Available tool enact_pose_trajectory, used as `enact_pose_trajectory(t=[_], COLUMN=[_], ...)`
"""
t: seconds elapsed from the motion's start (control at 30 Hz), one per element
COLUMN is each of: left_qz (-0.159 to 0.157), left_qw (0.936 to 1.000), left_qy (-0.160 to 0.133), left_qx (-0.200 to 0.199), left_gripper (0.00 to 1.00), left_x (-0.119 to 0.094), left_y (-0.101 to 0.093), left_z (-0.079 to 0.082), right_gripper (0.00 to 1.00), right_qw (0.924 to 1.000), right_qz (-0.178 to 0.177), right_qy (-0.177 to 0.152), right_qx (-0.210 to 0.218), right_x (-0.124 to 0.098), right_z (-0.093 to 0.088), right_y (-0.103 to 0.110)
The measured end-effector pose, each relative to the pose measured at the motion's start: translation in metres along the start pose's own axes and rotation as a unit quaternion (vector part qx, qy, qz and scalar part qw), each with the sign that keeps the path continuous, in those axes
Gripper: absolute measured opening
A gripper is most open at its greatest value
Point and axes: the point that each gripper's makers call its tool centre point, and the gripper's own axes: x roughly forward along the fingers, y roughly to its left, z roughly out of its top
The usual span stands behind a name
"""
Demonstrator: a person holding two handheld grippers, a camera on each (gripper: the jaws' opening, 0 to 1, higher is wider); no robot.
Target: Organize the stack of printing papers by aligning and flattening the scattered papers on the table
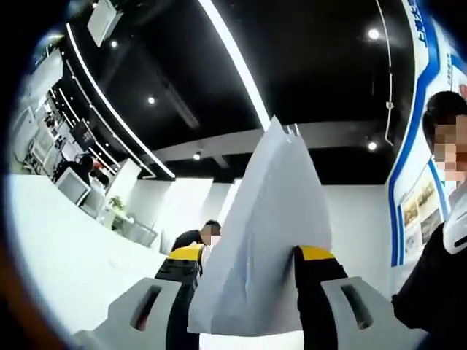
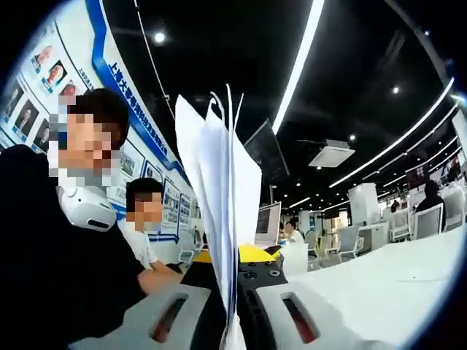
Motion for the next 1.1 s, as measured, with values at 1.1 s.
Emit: enact_pose_trajectory(t=[1.1], left_qz=[-0.051], left_qw=[0.9883], left_qy=[0.115], left_qx=[0.087], left_gripper=[0.32], left_x=[-0.023], left_y=[0.026], left_z=[-0.007], right_gripper=[0.00], right_qw=[0.9864], right_qz=[0.025], right_qy=[0.162], right_qx=[-0.011], right_x=[-0.017], right_z=[-0.023], right_y=[-0.001])
